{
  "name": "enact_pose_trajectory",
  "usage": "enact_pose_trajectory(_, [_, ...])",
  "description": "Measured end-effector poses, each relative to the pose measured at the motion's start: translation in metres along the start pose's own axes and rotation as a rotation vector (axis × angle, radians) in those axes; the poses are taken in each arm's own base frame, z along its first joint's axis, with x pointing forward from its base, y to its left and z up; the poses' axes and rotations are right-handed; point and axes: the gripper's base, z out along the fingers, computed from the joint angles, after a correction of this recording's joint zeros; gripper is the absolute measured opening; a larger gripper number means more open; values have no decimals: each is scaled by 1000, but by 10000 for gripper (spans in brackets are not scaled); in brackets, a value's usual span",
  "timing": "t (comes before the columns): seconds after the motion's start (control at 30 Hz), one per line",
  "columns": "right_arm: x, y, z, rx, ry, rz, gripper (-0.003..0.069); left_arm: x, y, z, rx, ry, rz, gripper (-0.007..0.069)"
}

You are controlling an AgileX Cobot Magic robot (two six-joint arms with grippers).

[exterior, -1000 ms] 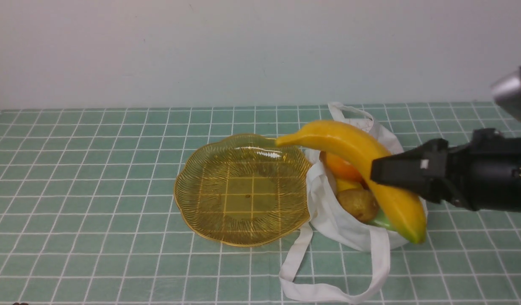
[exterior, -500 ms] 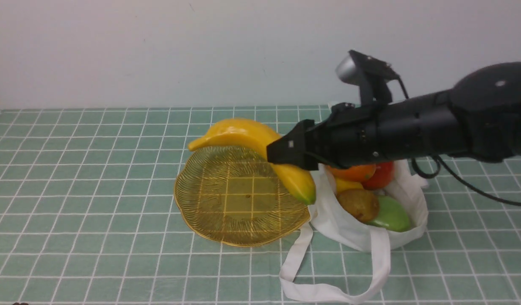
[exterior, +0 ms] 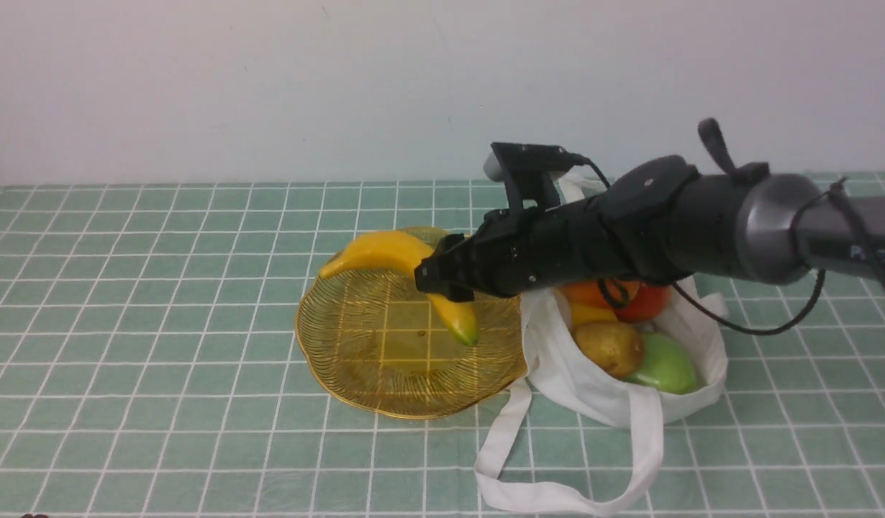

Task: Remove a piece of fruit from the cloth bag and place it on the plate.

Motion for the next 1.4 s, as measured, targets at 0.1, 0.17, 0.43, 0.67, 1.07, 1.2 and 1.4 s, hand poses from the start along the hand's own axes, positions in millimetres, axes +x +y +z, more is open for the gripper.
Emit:
enact_pose_trajectory(0.1, [5,-12,12,66,-20,-3,437,0,0,0,0,0,0,-8])
enact_pose_trajectory(0.17, [4,-14,12,93,-42,-2,496,0,0,0,0,0,0,-8])
enact_pose_trajectory(0.43, [-13,-7,-5,107,-100,-72,632,0,0,0,0,0,0,-8])
enact_pose_trajectory(0.67, [-44,27,-60,7,-179,-204,636,0,0,0,0,0,0,-8])
enact_pose_trajectory(1.07, [-59,92,-222,-314,-135,-279,370,0,0,0,0,0,0,-8])
enact_pose_trajectory(1.2, [-40,97,-290,-179,-55,-374,133,0,0,0,0,0,0,-8])
enact_pose_trajectory(1.4, [-4,106,-378,57,-133,-325,-6,0,0,0,0,0,0,-8])
